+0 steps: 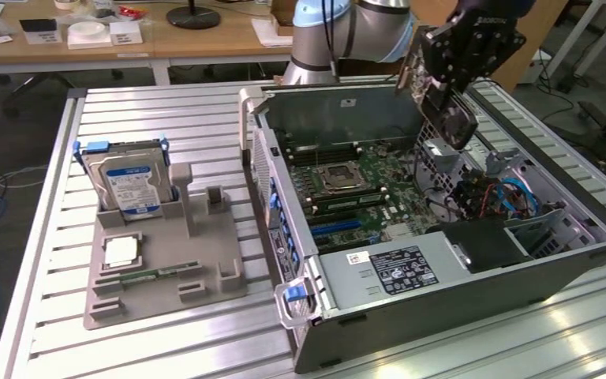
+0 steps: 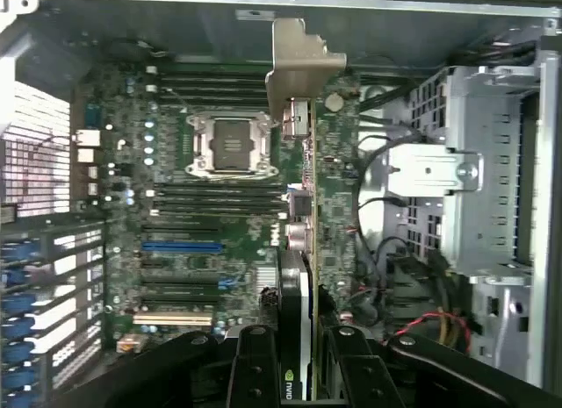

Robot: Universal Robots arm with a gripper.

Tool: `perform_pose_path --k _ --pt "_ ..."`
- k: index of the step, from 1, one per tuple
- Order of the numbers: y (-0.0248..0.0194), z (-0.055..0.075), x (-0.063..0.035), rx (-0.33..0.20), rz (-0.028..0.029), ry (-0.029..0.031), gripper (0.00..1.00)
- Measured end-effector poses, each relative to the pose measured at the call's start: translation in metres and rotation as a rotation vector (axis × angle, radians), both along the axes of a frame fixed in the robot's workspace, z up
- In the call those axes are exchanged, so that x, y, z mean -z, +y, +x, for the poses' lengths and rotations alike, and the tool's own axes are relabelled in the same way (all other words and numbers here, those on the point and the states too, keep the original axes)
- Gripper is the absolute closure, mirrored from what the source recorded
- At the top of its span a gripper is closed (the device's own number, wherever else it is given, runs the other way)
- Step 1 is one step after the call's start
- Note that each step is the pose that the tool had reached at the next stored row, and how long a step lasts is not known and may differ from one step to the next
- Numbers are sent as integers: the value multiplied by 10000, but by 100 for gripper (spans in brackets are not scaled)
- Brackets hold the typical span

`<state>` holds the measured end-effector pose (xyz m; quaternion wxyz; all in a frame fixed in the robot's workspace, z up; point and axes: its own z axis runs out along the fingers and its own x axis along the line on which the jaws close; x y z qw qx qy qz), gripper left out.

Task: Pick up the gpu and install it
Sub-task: 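Pick up the gpu and move the gpu toward the slot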

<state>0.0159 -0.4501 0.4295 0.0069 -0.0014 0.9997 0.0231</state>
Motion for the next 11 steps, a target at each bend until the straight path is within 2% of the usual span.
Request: perform_pose_path --k 6,11 --pt "2 245 9 0 2 -2 73" --pt "2 258 9 1 2 0 73"
